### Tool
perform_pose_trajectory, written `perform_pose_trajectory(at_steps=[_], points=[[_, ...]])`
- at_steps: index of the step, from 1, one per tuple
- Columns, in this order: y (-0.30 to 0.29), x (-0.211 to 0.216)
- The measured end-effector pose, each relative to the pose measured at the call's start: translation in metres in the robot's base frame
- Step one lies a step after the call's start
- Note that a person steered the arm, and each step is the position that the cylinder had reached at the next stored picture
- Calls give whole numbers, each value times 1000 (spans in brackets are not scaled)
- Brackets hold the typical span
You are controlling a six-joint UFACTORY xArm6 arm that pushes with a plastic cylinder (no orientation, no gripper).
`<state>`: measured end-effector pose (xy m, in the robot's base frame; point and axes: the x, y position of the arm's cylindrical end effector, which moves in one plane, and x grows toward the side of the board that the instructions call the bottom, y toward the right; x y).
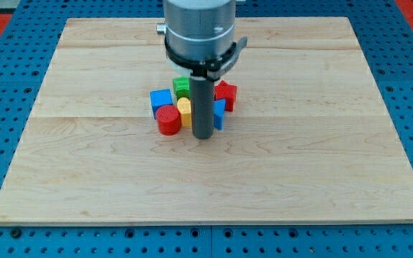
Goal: Move the green circle into the top right to the green star
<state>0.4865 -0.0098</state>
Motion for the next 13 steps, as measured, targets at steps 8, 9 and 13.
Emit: perform_pose_trajectory(at_steps=[8,9,13], points=[[-149,-157],[-104,-187],[-10,-184]])
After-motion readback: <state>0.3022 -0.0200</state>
